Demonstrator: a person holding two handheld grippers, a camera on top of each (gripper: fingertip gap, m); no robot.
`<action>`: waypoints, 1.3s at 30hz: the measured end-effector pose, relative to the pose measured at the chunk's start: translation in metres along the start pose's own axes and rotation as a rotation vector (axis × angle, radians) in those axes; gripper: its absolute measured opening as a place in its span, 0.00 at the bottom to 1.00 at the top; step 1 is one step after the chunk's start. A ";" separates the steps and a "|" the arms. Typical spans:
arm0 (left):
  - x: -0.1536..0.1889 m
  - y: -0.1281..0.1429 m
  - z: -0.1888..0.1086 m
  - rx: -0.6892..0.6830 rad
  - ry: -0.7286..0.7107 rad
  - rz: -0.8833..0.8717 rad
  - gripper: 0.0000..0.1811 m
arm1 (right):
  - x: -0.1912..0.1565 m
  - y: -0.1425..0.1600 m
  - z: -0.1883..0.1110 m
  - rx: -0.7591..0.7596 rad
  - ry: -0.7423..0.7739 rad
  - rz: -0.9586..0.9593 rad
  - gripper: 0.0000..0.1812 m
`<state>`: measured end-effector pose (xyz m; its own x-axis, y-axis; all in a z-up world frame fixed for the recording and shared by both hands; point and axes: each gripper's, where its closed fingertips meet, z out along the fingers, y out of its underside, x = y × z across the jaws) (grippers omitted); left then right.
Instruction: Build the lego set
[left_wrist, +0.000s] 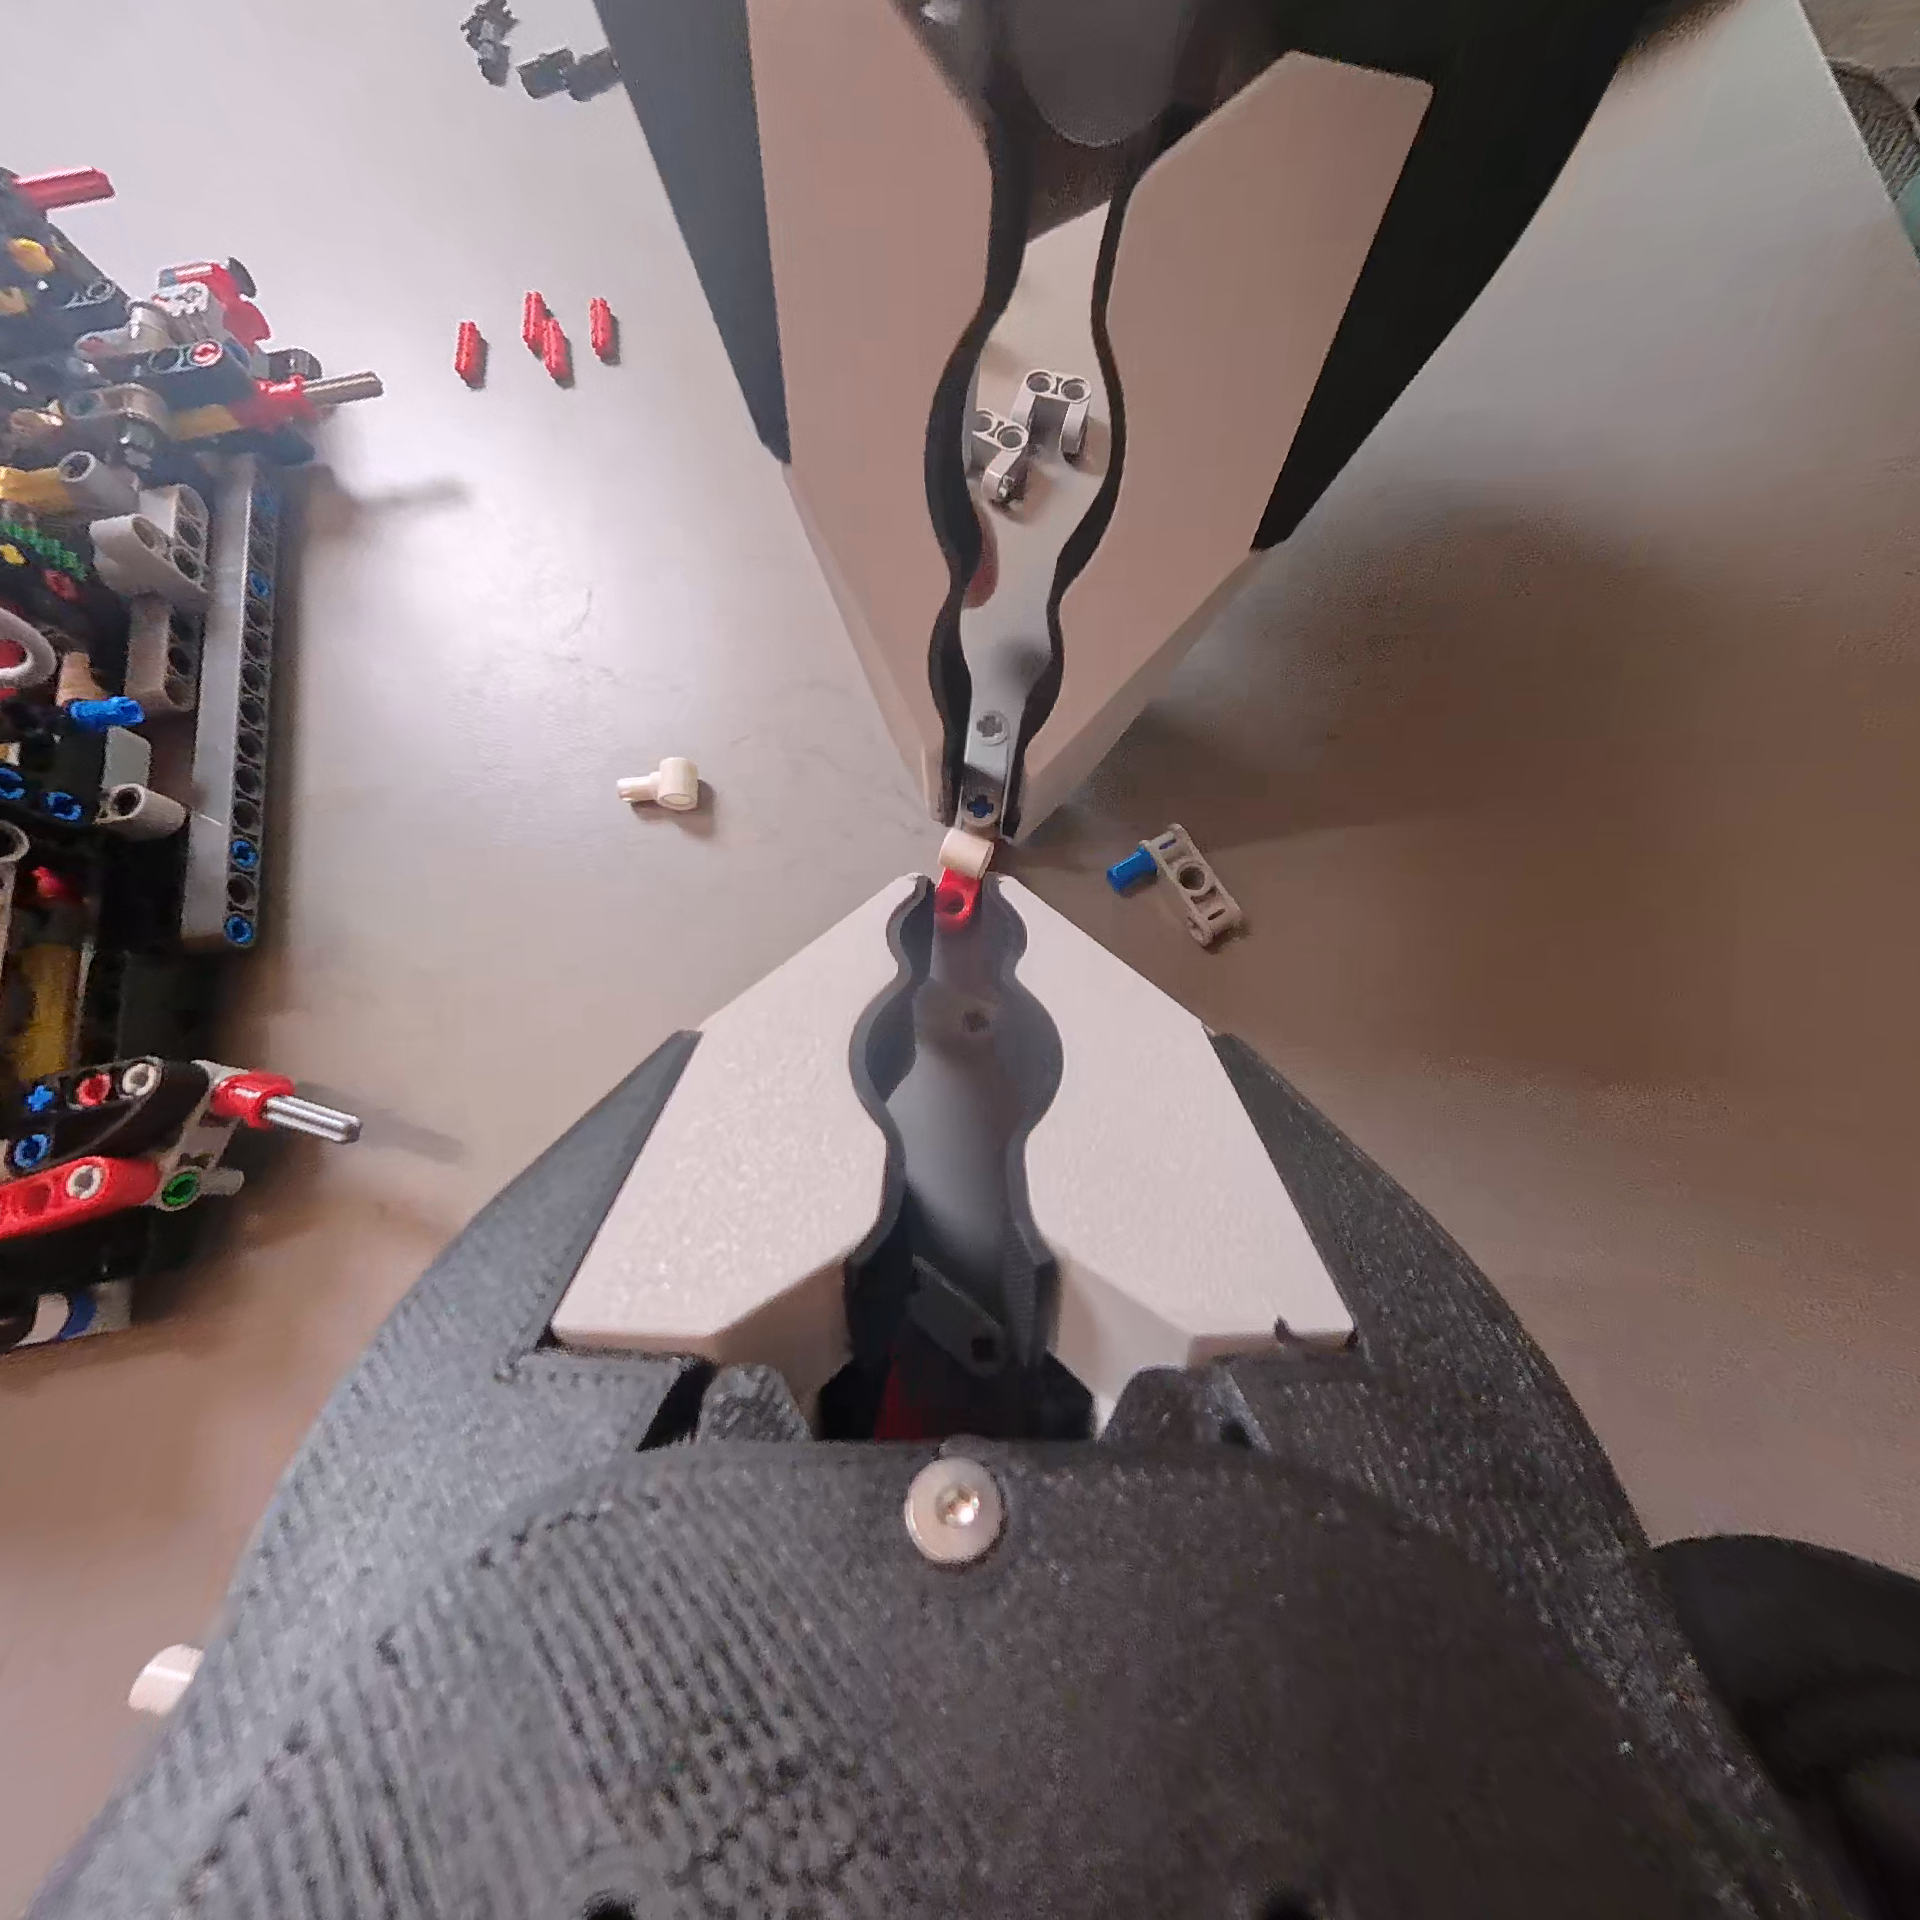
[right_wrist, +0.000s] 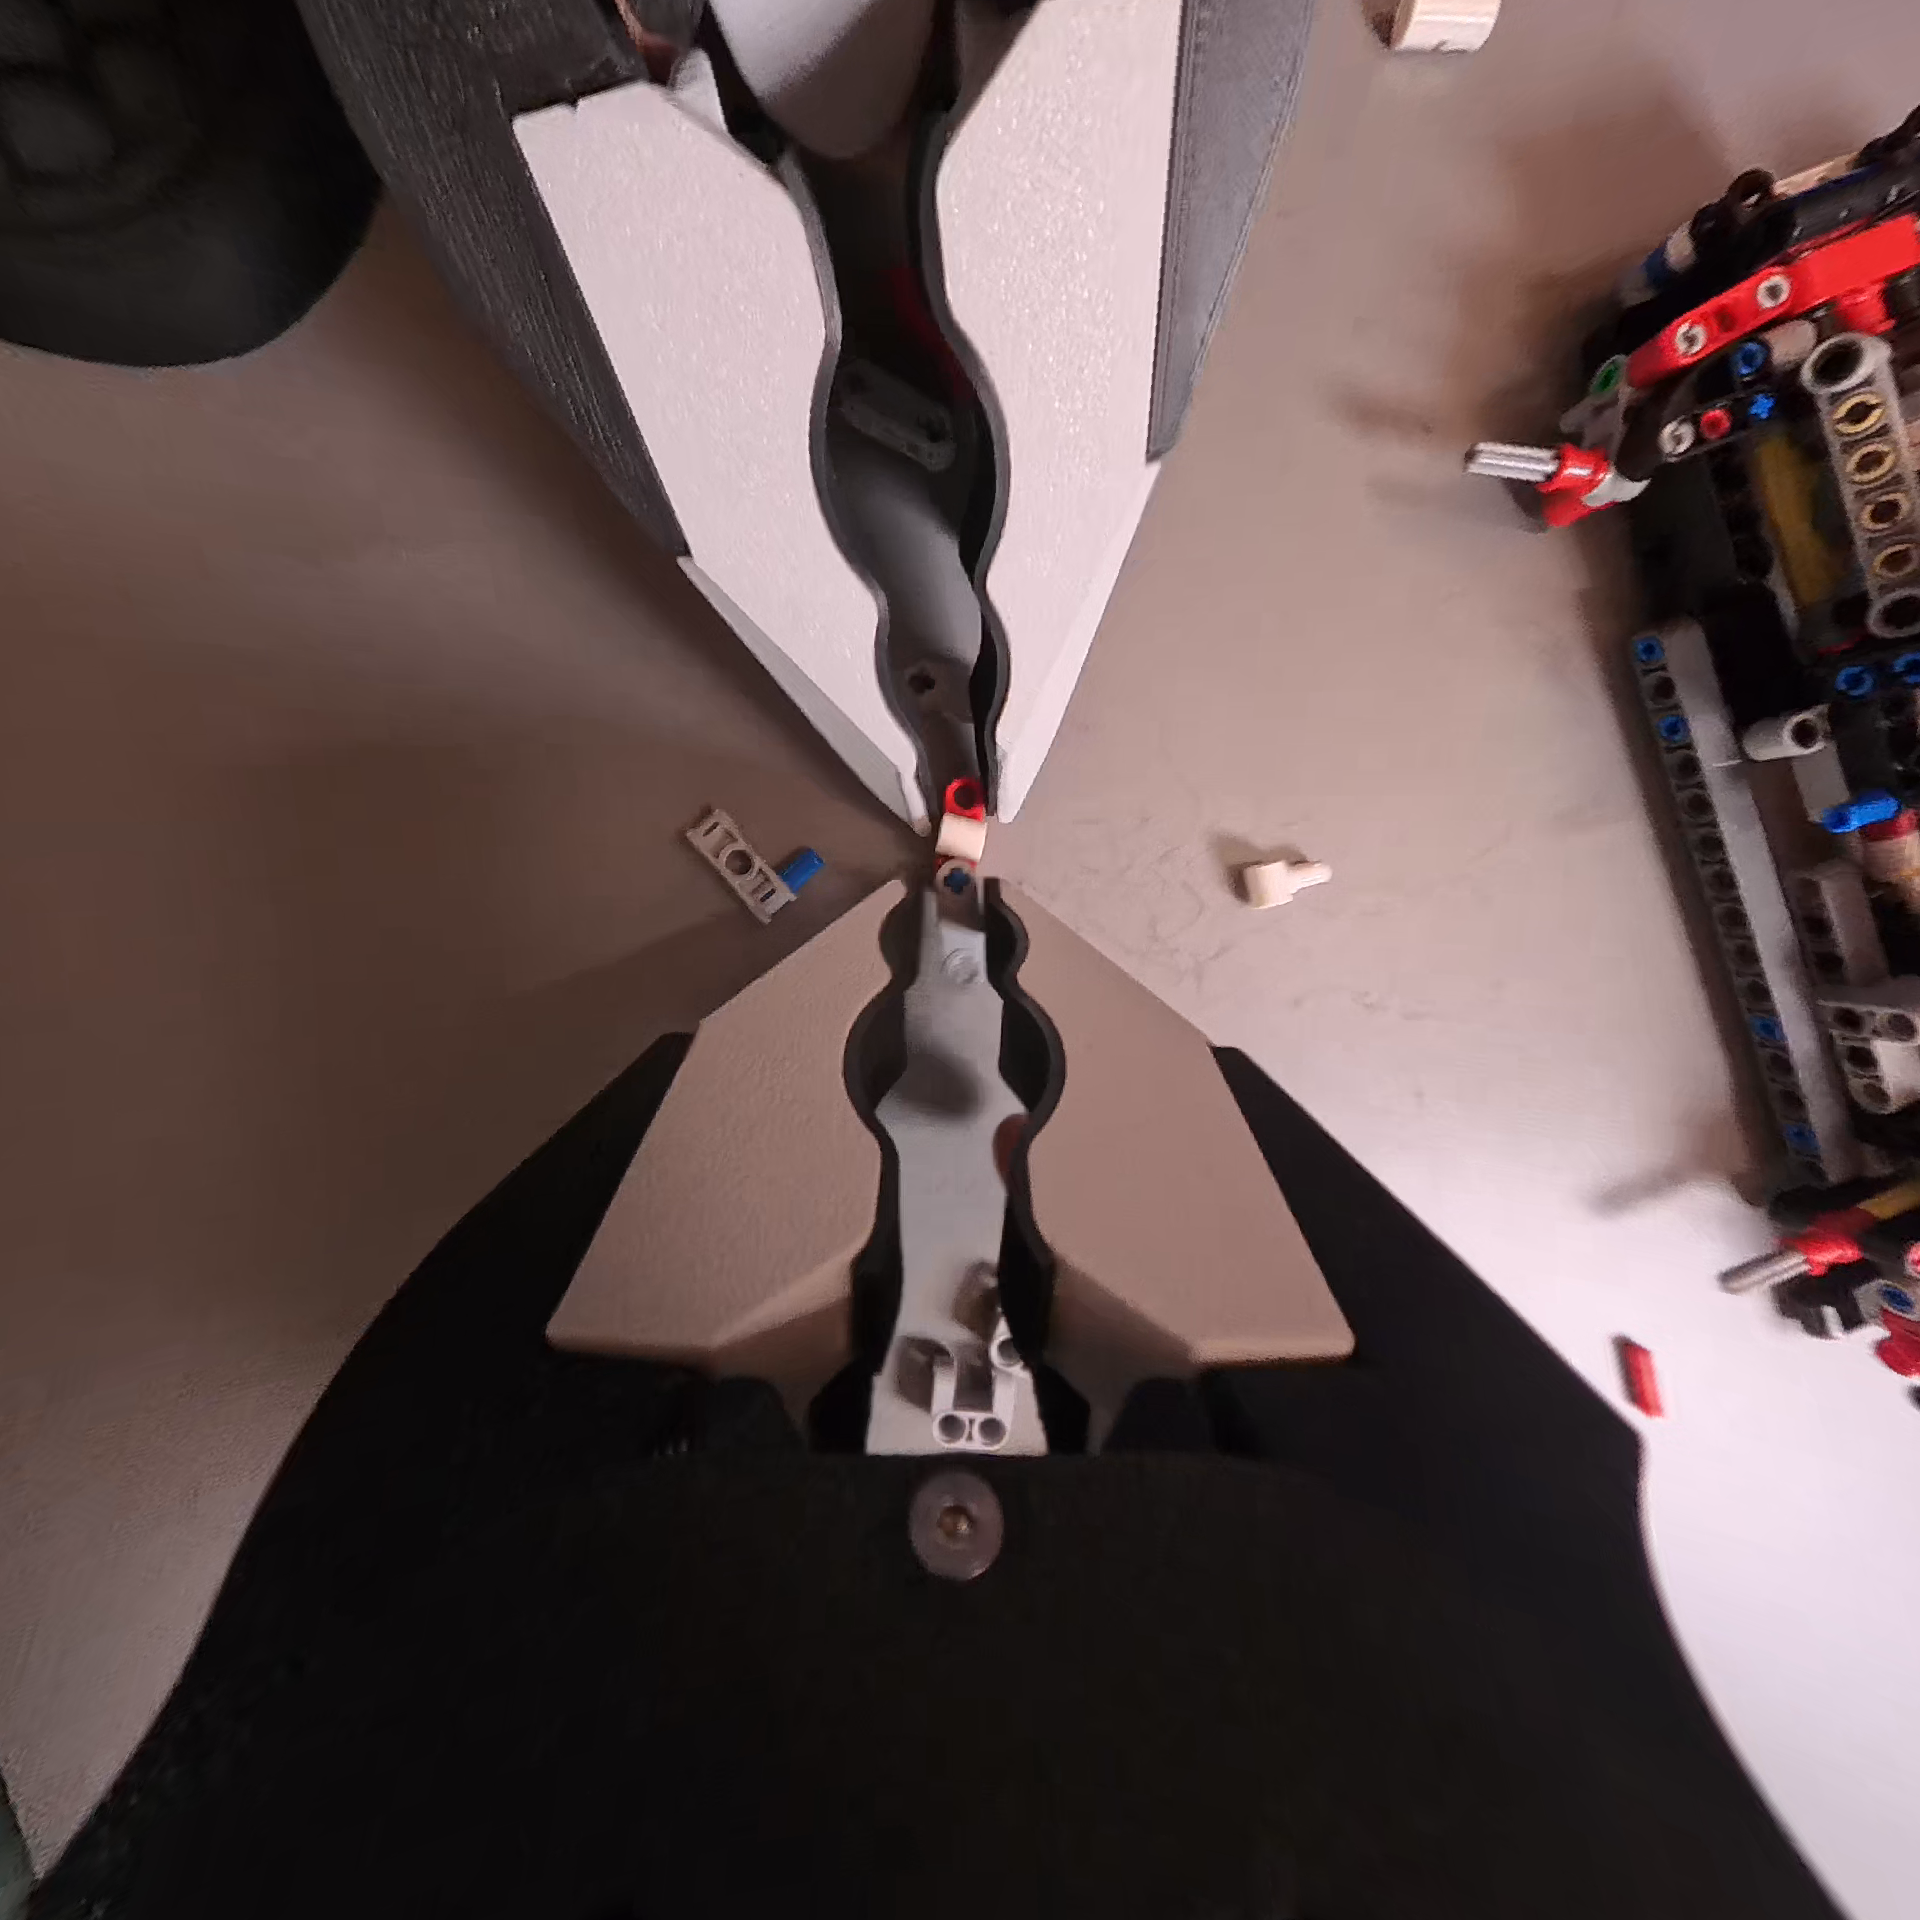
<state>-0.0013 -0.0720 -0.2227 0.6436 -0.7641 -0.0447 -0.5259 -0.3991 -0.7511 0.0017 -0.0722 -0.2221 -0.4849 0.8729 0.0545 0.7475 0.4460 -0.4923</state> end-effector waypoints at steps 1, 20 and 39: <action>0.000 0.000 0.000 -0.006 -0.014 -0.002 0.04 | -0.003 0.003 0.000 0.011 -0.014 0.009 0.10; 0.007 0.001 -0.002 -0.034 -0.087 -0.084 0.04 | -0.004 0.006 -0.001 0.105 0.041 0.048 0.04; 0.013 0.000 0.001 -0.037 -0.066 -0.068 0.03 | -0.005 0.009 -0.003 0.098 0.004 -0.058 0.03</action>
<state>0.0079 -0.0817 -0.2239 0.7128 -0.7003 -0.0389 -0.4994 -0.4679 -0.7292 0.0126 -0.0722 -0.2238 -0.5243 0.8469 0.0890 0.6698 0.4747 -0.5710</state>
